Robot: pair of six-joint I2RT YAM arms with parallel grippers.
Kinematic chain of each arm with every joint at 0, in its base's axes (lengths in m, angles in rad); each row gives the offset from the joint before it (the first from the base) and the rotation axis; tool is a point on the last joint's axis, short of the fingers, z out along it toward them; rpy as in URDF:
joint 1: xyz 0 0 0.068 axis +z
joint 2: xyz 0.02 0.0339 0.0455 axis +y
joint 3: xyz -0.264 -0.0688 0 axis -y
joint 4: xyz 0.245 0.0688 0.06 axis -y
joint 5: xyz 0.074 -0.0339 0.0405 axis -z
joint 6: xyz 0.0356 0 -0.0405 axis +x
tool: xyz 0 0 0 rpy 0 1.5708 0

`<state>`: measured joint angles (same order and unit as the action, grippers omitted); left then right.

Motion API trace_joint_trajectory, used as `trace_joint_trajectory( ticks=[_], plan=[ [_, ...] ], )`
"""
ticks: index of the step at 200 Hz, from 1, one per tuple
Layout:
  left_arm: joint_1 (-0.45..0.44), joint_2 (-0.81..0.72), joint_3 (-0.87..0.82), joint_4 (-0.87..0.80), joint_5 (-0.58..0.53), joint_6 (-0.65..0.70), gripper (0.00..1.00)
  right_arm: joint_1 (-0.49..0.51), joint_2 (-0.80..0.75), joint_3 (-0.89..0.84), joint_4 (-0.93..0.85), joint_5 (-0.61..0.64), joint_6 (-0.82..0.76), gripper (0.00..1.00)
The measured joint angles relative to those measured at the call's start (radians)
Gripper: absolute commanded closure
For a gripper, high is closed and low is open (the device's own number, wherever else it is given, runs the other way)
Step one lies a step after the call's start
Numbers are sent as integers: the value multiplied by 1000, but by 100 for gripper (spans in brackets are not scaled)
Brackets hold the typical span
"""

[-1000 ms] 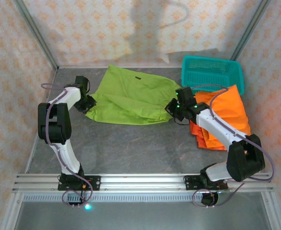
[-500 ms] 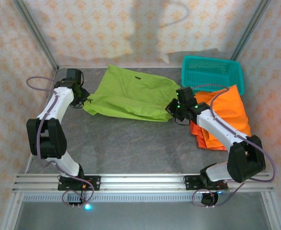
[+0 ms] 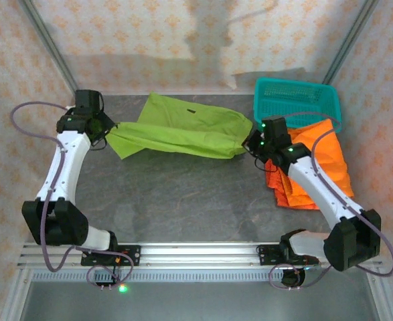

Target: Fold and stack the shorts

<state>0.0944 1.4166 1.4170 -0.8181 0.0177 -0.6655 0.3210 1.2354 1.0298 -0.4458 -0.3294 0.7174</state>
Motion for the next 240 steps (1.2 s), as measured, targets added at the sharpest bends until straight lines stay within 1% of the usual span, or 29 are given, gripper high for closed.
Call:
trace_joint_trajectory(
  ticks=[48,92,116,142,162,179,191,198,210,221,230,240],
  plan=[
    [-1,-120,76,65,23,63,100,-101,-63,21,71,-99,27,100],
    [-1,-223,97,136,32,95,100,-120,-71,110,84,-155,42,100],
    [0,-186,183,130,13,100,100,-122,-37,216,77,-173,37,100],
    [0,-64,329,128,-26,100,100,-121,91,394,80,-198,29,100],
    [0,69,470,109,-63,105,100,-102,235,561,65,-203,17,100],
    [0,227,667,64,-105,112,100,-66,392,763,25,-203,0,100],
    [0,341,826,32,-134,119,100,-37,517,945,-6,-205,-14,100],
    [0,406,928,0,-147,123,100,-20,605,1085,-39,-211,-21,100],
    [5,534,1152,-51,-164,125,100,1,736,1304,-78,-219,-26,100],
    [13,627,1329,-81,-169,121,100,14,867,1540,-123,-225,-28,100],
    [23,667,1413,-92,-168,113,100,17,947,1686,-137,-236,-27,100],
    [38,668,1436,-91,-165,96,100,14,987,1767,-137,-246,-27,100]
  ],
)
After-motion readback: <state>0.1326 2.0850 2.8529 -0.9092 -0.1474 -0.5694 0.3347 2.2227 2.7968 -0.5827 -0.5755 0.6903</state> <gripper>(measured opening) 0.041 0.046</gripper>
